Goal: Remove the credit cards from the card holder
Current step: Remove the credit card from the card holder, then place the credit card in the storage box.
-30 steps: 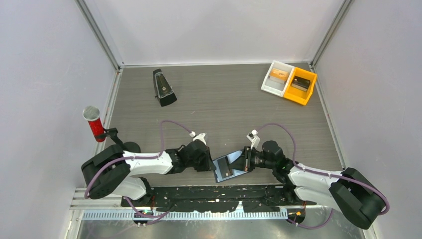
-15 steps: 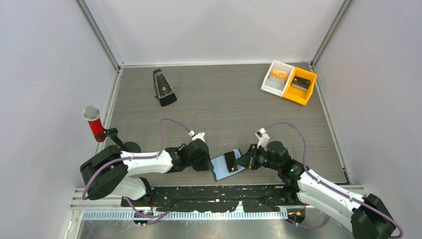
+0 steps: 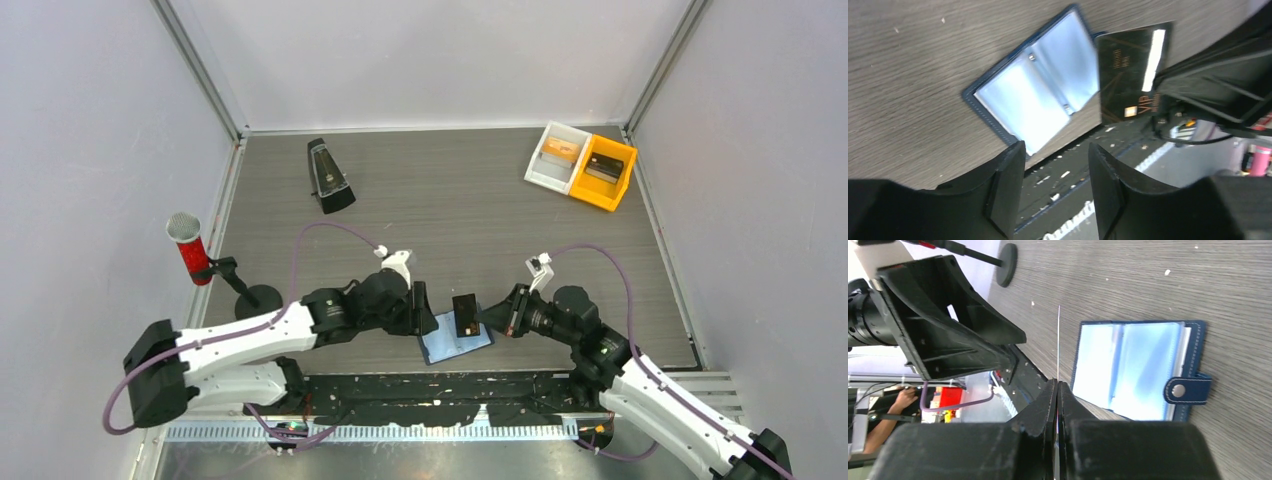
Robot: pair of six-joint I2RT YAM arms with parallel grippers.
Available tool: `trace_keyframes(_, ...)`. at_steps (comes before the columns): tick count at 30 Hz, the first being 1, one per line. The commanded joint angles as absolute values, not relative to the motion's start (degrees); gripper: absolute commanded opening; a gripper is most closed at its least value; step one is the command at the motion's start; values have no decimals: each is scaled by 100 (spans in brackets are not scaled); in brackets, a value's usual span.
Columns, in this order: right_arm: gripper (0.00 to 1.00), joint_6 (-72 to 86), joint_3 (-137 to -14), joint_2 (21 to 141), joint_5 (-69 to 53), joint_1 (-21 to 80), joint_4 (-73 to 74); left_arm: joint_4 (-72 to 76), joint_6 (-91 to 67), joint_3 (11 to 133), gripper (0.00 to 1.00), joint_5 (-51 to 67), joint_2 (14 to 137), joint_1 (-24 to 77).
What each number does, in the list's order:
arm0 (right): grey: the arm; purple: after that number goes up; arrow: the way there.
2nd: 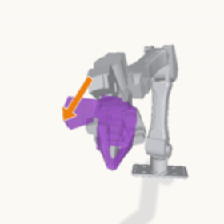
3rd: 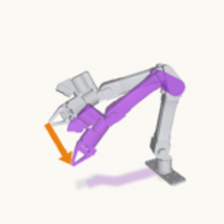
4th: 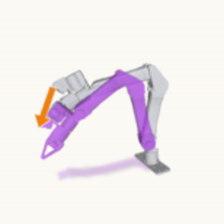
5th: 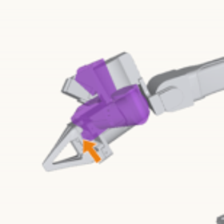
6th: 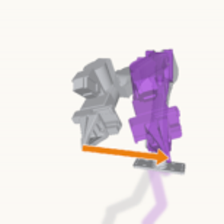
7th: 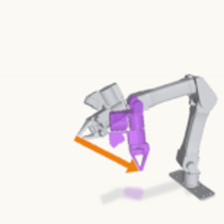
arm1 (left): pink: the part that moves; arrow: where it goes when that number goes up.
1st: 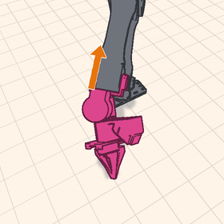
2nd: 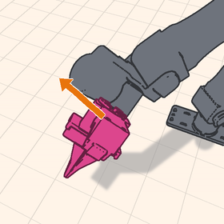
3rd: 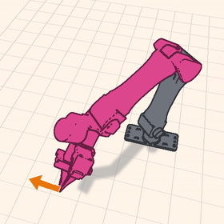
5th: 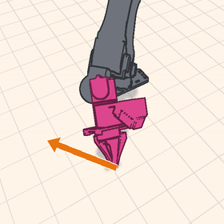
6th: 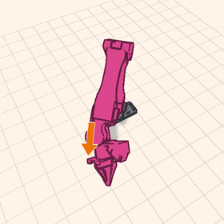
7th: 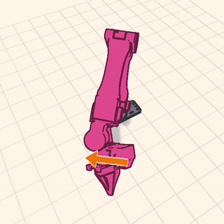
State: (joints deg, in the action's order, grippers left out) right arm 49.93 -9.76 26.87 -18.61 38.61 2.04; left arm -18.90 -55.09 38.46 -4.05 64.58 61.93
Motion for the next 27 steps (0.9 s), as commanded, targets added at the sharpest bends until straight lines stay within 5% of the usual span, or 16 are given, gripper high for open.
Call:
trace_keyframes(1, 5, 5337, -1185, 2429, -2074, 3850, -91, -2231, -5397, 4081, 54, -594, 5812, 6234)
trace_keyframes(11, 5, 6370, -757, 1902, -2596, 3858, -1689, -152, -5657, 3040, 61, 195, 4407, 6240)
trace_keyframes(21, 5, 6843, -501, 1729, -2982, 3858, -2627, 1878, -5888, 2814, 60, 1304, 5064, 6257)
trace_keyframes(24, 5, 6797, -450, 1692, -3053, 3863, -2559, 2214, -5943, 2811, 50, 1460, 5257, 6299)
trace_keyframes(27, 6, 6661, -454, 1738, -3242, 3860, -2553, 2342, -5971, 2809, 18, 1623, 5388, 6318)
